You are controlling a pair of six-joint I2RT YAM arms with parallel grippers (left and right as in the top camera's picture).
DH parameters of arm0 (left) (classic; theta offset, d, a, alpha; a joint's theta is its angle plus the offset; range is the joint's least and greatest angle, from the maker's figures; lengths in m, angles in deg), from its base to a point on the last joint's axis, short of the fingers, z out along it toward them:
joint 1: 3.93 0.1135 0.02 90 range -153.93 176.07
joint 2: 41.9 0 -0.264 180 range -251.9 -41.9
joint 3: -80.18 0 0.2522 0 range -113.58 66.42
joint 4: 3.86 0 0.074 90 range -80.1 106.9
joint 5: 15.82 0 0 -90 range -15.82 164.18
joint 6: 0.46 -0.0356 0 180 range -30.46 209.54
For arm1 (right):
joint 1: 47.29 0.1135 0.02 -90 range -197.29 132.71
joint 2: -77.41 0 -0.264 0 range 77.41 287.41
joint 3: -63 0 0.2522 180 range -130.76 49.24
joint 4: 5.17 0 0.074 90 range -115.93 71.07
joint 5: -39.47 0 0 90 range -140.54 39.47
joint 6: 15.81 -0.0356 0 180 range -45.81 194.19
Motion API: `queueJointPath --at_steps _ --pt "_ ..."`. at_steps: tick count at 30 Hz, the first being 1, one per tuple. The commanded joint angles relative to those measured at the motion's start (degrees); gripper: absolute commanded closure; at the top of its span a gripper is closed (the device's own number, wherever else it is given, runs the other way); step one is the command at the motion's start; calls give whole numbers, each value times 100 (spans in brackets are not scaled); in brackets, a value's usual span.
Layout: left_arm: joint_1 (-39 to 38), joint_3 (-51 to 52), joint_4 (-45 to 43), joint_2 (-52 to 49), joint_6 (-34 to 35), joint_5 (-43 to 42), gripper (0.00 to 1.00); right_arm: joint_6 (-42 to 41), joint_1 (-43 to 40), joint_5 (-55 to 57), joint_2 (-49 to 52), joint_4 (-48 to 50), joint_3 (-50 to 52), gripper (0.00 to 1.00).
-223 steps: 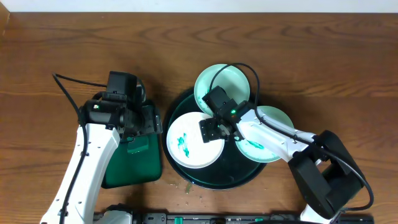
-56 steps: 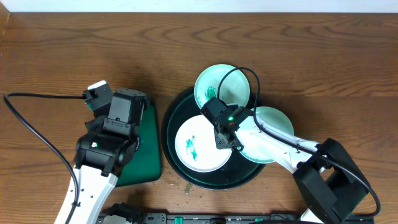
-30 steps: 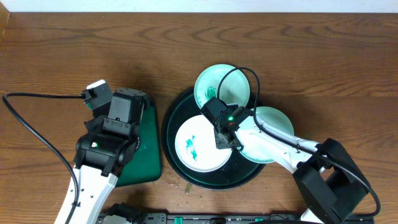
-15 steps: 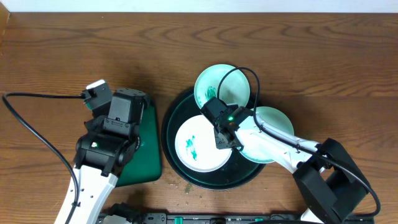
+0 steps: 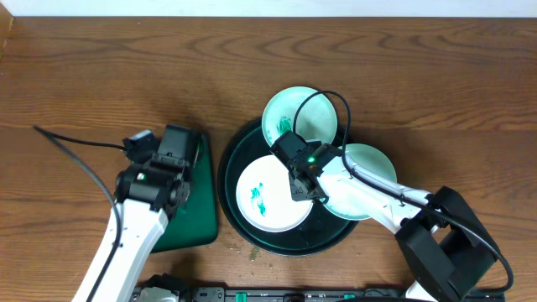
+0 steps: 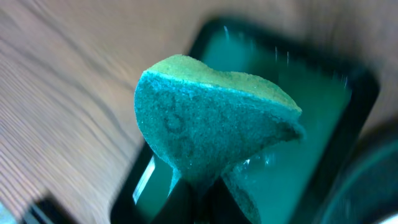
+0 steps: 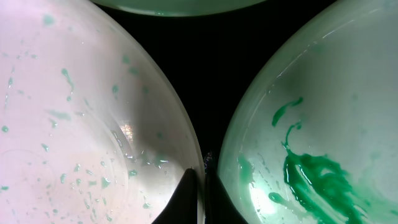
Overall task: Clean dirty plates on tray and stack at the side
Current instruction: 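Lift the green sponge up from the green tray with left gripper, then move the sponge over the white plate held by the right gripper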
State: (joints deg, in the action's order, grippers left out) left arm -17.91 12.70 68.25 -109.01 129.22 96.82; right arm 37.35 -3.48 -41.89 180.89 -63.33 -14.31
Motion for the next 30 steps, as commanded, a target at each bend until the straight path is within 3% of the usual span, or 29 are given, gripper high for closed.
queueJointPath --at_steps 1,21,30 --pt "114 -2 153 -260 260 -1172 93 70 103 94 -83 -15 63 99" --pt "1296 -2 175 -852 -669 -3517 93 68 107 92 -83 2 63 99" --pt "1379 -2 153 -968 -942 -3571 93 68 107 92 -83 9 63 99"
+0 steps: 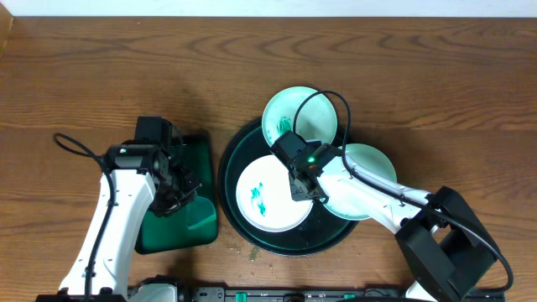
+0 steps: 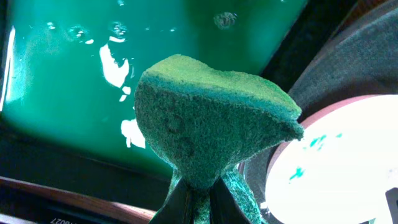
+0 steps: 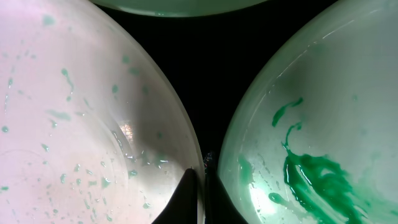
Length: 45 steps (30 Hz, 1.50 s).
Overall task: Clean dirty plates on tray and stack at the side
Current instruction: 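Move the sponge over the white plate held by the right gripper, then scrub the white plate with the sponge in circular strokes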
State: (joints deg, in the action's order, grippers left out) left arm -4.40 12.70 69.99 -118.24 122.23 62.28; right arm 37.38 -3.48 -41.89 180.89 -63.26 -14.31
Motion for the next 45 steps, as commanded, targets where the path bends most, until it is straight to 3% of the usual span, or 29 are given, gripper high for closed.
queueJointPath --at_steps 1,7,16,22,36,42,45 --pt "9 -2 -74 -46 -321 -120 93 66 107 92 -83 4 63 99" --pt "-658 -4 -610 -46 -699 -310 93 59 107 -20 -83 120 63 99" --pt "-2011 -4 -1486 -164 -363 -463 93 -566 107 -518 -83 258 63 99" --pt "-2151 -2 -1720 -542 -398 -844 93 -647 107 -625 -83 310 63 99" --pt "-2299 -2 -2601 -2820 -413 -876 93 -638 107 -621 -83 289 63 99" --pt "-2402 -2 -3220 -3209 -1147 -2981 93 -579 107 -621 -83 260 63 99" --pt "-2614 -2 -3480 -3222 -1097 -3377 93 -579 107 -619 -83 254 63 99"
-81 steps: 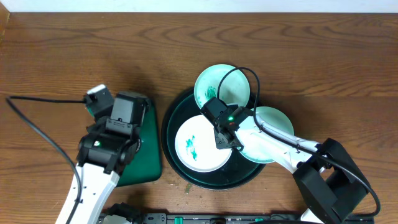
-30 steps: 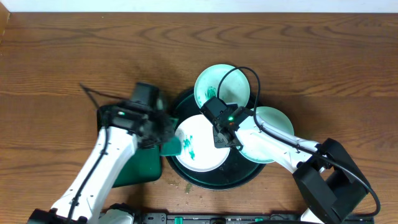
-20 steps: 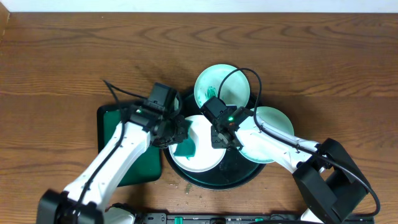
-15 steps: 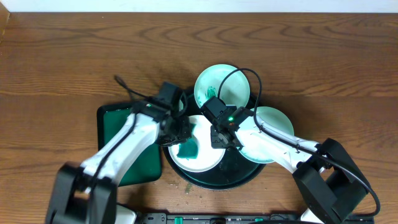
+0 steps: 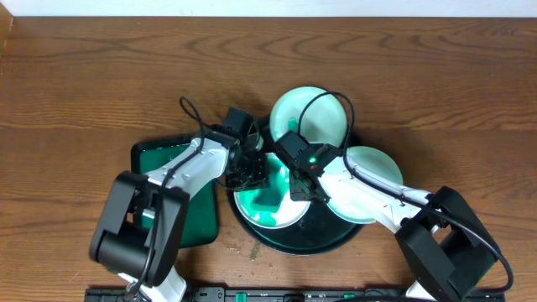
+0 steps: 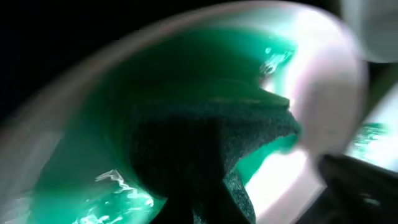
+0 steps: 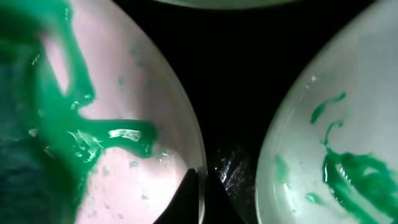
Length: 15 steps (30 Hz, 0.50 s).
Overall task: Clean dirty plates on tray and stack at the side
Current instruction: 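Scrub the white plate with the sponge in circular strokes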
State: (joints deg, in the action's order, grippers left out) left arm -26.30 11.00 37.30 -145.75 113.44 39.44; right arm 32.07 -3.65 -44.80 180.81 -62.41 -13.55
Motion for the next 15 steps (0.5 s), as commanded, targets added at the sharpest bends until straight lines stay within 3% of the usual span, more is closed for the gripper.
queueJointPath --at_steps 1,9,15 --pt "-496 168 -271 -470 -181 -1126 93 -48 125 -330 -74 166 -13 99" --pt "-776 168 -525 -470 98 -1036 93 -48 125 -328 -74 149 -13 99" --pt "-352 166 63 -470 256 415 93 -46 125 -328 -74 144 -13 99"
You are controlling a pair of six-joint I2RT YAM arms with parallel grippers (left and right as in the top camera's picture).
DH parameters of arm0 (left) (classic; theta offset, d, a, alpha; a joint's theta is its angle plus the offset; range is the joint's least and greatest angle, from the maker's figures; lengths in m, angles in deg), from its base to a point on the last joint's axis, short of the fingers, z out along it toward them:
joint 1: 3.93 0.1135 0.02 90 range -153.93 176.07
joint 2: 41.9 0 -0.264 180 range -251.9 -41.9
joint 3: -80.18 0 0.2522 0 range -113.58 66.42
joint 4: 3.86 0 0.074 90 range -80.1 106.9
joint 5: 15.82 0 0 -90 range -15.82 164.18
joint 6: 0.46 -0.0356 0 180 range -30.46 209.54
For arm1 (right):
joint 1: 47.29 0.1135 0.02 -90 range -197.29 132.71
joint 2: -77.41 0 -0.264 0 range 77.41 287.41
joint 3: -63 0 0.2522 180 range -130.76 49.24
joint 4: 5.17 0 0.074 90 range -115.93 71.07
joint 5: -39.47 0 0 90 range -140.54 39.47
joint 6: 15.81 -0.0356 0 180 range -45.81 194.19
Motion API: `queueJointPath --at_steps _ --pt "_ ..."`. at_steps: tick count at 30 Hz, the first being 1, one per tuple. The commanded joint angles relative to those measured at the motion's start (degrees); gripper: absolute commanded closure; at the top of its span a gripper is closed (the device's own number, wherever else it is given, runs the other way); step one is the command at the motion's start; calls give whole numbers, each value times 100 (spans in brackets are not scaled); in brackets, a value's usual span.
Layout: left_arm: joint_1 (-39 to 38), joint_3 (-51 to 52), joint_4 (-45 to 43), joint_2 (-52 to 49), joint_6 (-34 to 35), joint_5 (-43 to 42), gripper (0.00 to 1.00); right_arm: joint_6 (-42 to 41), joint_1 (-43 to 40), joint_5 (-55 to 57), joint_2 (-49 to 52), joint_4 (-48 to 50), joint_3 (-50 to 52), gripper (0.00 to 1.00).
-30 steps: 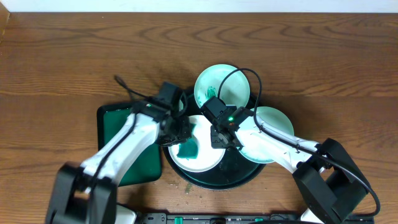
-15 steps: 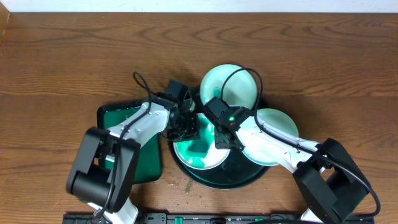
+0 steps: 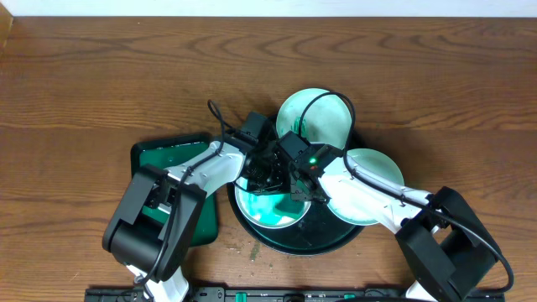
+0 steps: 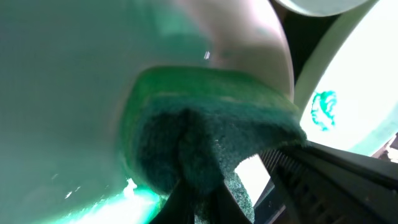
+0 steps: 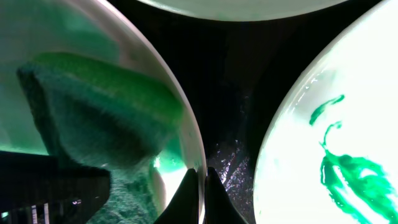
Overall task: Clean dirty plates on tray and stack at the side
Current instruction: 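Scrub the white plate with the sponge in circular strokes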
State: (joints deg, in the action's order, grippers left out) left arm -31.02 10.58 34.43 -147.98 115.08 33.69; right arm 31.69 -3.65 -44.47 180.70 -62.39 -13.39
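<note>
A dark round tray (image 3: 336, 239) carries three plates. My right gripper (image 5: 200, 186) is shut on the right rim of the front-left plate (image 3: 262, 211), which is coated in green suds. My left gripper (image 4: 198, 200) is shut on a green sponge (image 4: 205, 121) and presses it onto that plate's surface (image 4: 62, 87), right beside the right gripper (image 3: 300, 190). The sponge (image 5: 93, 118) also shows in the right wrist view. A second plate (image 5: 336, 143), at the right, has a green smear. A third plate (image 3: 317, 117) lies at the back.
A dark rectangular basin (image 3: 168, 159) with green soapy liquid sits left of the tray, partly under my left arm. Bare wooden table (image 3: 101, 75) surrounds everything. Cables run from both arms over the tray area.
My left gripper and the sponge have shifted right across the front-left plate, close against the right gripper. The suds now cover more of the plate. The right gripper still grips the rim.
At first my left gripper held the sponge beside the basin of green liquid while the right pinched the white plate's rim. Then the sponge hung over the basin. Later it was on the plate, smearing green suds, and now it sits further right.
</note>
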Motion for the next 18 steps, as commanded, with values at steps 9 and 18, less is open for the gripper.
queueJointPath --at_steps 9,18 --pt "772 208 1010 -247 96 3692 93 -9 125 -356 -63 149 -28 99" --pt "774 205 1530 -247 772 5729 93 -9 125 -356 -63 146 -28 99"
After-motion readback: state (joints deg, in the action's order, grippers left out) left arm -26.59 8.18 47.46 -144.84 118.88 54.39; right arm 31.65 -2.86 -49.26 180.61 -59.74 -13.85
